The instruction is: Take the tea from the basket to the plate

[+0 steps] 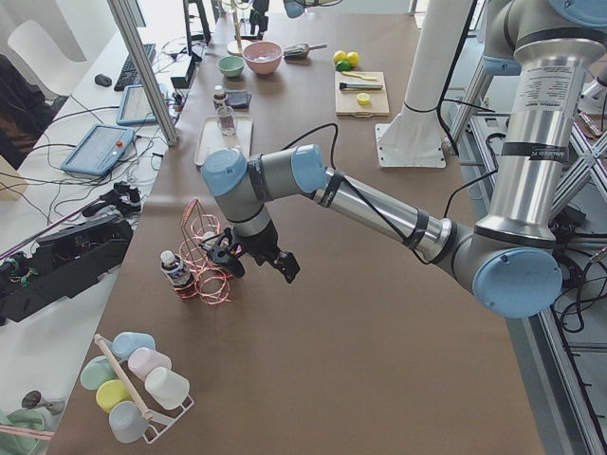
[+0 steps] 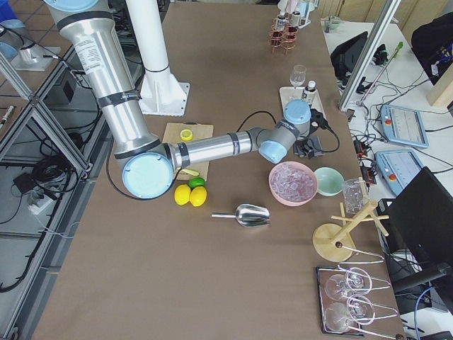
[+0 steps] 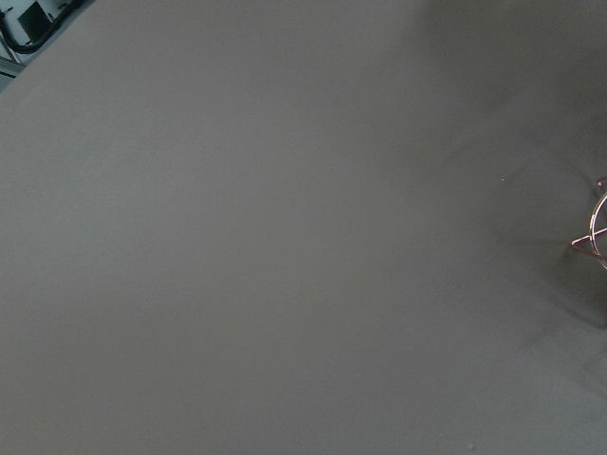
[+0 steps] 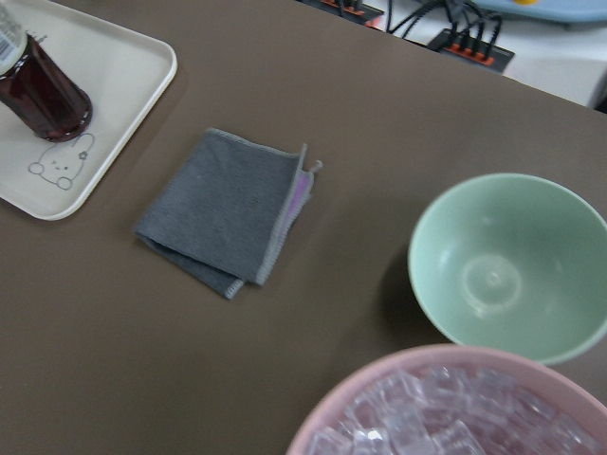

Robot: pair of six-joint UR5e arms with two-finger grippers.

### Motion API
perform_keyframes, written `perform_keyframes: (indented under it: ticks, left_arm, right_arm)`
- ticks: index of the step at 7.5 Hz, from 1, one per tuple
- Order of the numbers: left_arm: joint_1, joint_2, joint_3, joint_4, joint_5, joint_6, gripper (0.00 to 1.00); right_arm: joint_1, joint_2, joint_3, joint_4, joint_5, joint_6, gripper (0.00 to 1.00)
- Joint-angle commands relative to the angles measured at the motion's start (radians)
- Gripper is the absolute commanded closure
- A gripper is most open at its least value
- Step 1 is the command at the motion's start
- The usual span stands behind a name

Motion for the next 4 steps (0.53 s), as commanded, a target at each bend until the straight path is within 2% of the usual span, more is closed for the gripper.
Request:
perform_keyframes:
  ticks: [1, 3, 4]
  left_arm:
    - [0.0, 0.058, 0.062, -0.121, -0.038, 0.169, 0.02]
    - [-0.014, 0.115, 0.074, -0.189, -0.045, 0.55, 0.02]
    - [-0.017, 0.141, 0.074, -0.21, -0.047, 0.634, 0.02]
  right_arm:
    - [0.197, -0.127, 0.061, -0.277, 0.118, -0.028, 0.0]
    - [0.285, -0.239, 0.095, -0.458, 0.112, -0.03, 0.0]
    - [0.326, -0.26, 0.094, -0.587, 0.084, -0.031, 0.0]
